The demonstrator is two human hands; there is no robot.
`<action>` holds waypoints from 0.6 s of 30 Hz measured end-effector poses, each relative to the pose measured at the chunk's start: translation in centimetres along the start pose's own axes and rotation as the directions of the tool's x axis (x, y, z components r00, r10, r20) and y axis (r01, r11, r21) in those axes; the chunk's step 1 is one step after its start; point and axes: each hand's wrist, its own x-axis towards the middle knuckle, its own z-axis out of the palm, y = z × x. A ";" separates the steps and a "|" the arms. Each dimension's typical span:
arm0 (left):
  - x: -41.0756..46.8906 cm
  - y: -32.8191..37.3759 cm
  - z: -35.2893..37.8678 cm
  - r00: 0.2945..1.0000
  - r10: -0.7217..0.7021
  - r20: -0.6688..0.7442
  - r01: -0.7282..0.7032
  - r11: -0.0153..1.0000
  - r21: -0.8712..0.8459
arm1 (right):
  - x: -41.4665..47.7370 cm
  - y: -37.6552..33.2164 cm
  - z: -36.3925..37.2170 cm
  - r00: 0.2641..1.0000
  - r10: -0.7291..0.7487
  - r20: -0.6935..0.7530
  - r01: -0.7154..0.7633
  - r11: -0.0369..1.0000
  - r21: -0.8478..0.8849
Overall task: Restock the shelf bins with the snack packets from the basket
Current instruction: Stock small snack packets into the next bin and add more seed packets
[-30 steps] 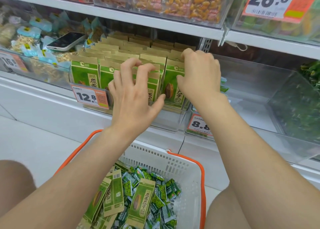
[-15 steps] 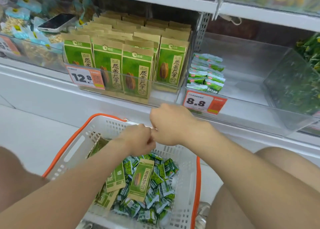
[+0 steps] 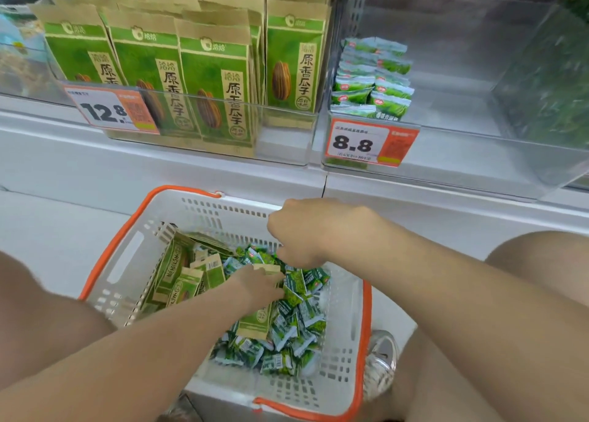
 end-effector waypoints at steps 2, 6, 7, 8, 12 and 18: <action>0.4 -0.3 0.0 0.999 0.023 -0.029 -0.021 0.998 0.061 | 0.0 0.1 -0.2 1.000 -0.008 -0.002 0.008 1.000 -0.006; 0.3 -0.8 -0.4 0.998 0.052 -0.034 -0.048 0.992 0.115 | 0.1 0.0 0.0 1.000 -0.021 0.004 0.021 1.000 0.010; 0.0 -0.8 -0.6 0.997 0.062 -0.054 -0.054 0.988 0.145 | 0.1 0.0 0.0 1.000 -0.025 0.007 0.025 1.000 0.009; -0.1 -0.9 -0.8 0.994 0.072 -0.081 -0.057 0.982 0.180 | 0.1 -0.1 0.0 0.999 -0.031 0.009 0.031 0.999 0.010; -0.8 -1.4 -2.1 0.982 0.020 -0.188 0.015 0.983 0.182 | 0.0 0.4 -0.4 1.000 -0.020 0.023 0.019 1.000 0.016; -4.1 -3.8 -6.9 0.971 -0.097 -0.218 -0.041 0.833 -0.552 | -0.6 2.1 -1.7 0.998 0.025 0.065 -0.025 1.000 -0.005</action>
